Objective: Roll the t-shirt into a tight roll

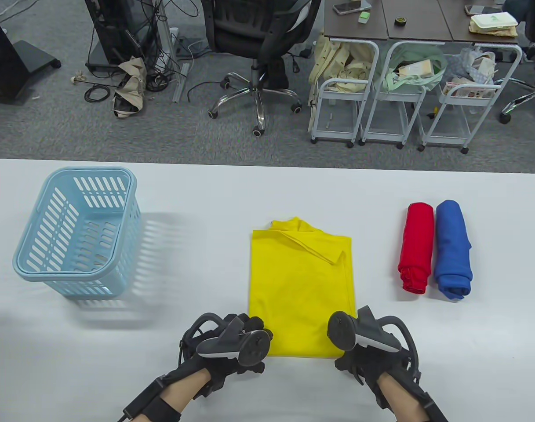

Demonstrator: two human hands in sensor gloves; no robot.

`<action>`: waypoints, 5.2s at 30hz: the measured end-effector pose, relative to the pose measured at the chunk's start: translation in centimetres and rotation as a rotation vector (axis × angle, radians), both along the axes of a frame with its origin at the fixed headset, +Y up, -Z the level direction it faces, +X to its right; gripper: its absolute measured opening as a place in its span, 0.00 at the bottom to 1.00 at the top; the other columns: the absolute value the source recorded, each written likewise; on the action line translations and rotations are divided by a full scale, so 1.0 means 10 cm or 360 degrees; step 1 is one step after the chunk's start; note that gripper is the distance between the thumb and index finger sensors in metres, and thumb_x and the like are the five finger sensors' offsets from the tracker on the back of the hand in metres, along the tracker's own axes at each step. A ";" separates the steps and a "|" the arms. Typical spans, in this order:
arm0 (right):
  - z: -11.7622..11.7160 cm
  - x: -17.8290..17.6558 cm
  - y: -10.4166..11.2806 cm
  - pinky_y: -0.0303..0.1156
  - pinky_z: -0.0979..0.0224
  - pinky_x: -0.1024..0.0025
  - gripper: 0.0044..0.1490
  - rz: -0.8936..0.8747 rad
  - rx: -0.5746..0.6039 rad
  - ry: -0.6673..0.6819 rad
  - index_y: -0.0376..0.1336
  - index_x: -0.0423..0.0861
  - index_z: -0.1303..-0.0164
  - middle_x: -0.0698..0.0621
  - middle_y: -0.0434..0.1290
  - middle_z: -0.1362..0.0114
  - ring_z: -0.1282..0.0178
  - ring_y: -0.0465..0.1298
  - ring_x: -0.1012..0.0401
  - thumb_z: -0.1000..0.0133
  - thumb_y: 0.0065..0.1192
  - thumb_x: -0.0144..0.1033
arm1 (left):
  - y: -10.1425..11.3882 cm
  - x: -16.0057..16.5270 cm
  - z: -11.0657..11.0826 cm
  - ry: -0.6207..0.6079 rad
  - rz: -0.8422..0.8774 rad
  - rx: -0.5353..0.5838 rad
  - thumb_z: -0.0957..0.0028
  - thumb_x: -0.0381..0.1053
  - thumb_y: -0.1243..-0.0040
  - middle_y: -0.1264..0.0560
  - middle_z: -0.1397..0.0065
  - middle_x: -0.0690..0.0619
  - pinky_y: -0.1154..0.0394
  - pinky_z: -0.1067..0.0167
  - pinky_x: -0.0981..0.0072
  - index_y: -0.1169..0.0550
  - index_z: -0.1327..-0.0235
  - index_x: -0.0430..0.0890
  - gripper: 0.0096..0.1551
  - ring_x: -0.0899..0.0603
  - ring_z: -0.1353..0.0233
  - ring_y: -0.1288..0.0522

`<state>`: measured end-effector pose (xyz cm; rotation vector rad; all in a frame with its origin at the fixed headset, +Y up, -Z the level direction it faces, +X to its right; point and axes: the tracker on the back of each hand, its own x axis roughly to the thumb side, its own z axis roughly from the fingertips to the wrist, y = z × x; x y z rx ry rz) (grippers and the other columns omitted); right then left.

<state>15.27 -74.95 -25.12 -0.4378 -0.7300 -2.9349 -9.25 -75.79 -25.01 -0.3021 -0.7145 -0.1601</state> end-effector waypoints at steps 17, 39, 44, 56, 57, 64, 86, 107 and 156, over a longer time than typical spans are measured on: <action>-0.07 0.11 0.05 0.62 0.24 0.49 0.22 -0.0234 -0.0008 -0.0046 0.65 0.54 0.36 0.51 0.61 0.22 0.27 0.69 0.52 0.41 0.63 0.40 | 0.05 0.03 -0.04 0.0019 0.0014 0.0125 0.42 0.57 0.47 0.23 0.32 0.56 0.28 0.28 0.45 0.25 0.34 0.57 0.23 0.45 0.34 0.21; -0.14 0.24 -0.03 0.68 0.31 0.53 0.25 -0.0363 -0.0162 -0.0236 0.62 0.51 0.34 0.49 0.65 0.28 0.38 0.75 0.57 0.39 0.56 0.48 | 0.07 0.06 0.10 -0.0022 0.0202 0.0025 0.46 0.60 0.41 0.26 0.23 0.52 0.30 0.27 0.44 0.28 0.27 0.59 0.31 0.44 0.29 0.23; -0.09 0.36 0.18 0.69 0.32 0.52 0.30 0.0058 0.0145 -0.0426 0.63 0.50 0.34 0.47 0.66 0.27 0.37 0.76 0.55 0.44 0.66 0.49 | -0.01 0.12 0.09 -0.0025 0.0017 0.0056 0.47 0.64 0.41 0.35 0.18 0.52 0.32 0.25 0.46 0.37 0.23 0.60 0.38 0.44 0.26 0.28; 0.01 -0.03 -0.07 0.55 0.22 0.46 0.54 0.0036 -0.0075 0.0062 0.43 0.56 0.21 0.49 0.48 0.18 0.24 0.60 0.52 0.50 0.73 0.50 | -0.04 0.10 0.05 -0.0019 0.0004 0.0061 0.47 0.63 0.41 0.37 0.19 0.51 0.35 0.24 0.43 0.39 0.22 0.62 0.39 0.44 0.27 0.31; 0.00 -0.04 -0.06 0.55 0.22 0.46 0.54 0.0045 -0.0074 0.0076 0.43 0.56 0.21 0.49 0.48 0.18 0.24 0.60 0.52 0.50 0.73 0.50 | -0.03 0.10 0.05 -0.0017 -0.0002 0.0073 0.47 0.63 0.41 0.37 0.19 0.52 0.35 0.24 0.43 0.39 0.22 0.61 0.38 0.44 0.27 0.30; -0.07 0.05 -0.03 0.60 0.23 0.50 0.39 -0.0137 -0.0008 0.0012 0.51 0.57 0.25 0.52 0.57 0.21 0.27 0.66 0.54 0.43 0.69 0.41 | 0.00 0.08 0.01 -0.0006 0.0060 0.0216 0.42 0.56 0.44 0.27 0.26 0.58 0.32 0.26 0.45 0.32 0.27 0.60 0.29 0.47 0.31 0.24; -0.17 0.30 -0.08 0.73 0.37 0.60 0.42 -0.0355 -0.0139 -0.0383 0.48 0.47 0.21 0.47 0.62 0.26 0.44 0.78 0.61 0.40 0.58 0.50 | 0.25 -0.06 0.02 0.0107 0.0255 0.0274 0.43 0.59 0.43 0.25 0.27 0.55 0.30 0.27 0.45 0.30 0.26 0.58 0.30 0.45 0.32 0.22; -0.01 -0.08 -0.04 0.59 0.24 0.50 0.45 0.0010 0.0033 0.0039 0.47 0.57 0.24 0.52 0.52 0.19 0.22 0.61 0.50 0.45 0.70 0.46 | 0.00 0.12 0.04 0.0009 -0.0064 0.0285 0.44 0.60 0.43 0.32 0.19 0.56 0.32 0.25 0.45 0.38 0.21 0.60 0.36 0.45 0.25 0.28; 0.00 -0.04 0.02 0.68 0.32 0.54 0.36 -0.0483 -0.0229 0.0060 0.54 0.50 0.22 0.46 0.65 0.24 0.33 0.73 0.51 0.41 0.55 0.45 | 0.08 -0.11 -0.13 0.0234 0.0403 -0.0146 0.39 0.54 0.50 0.19 0.33 0.51 0.29 0.29 0.43 0.32 0.22 0.55 0.30 0.43 0.37 0.19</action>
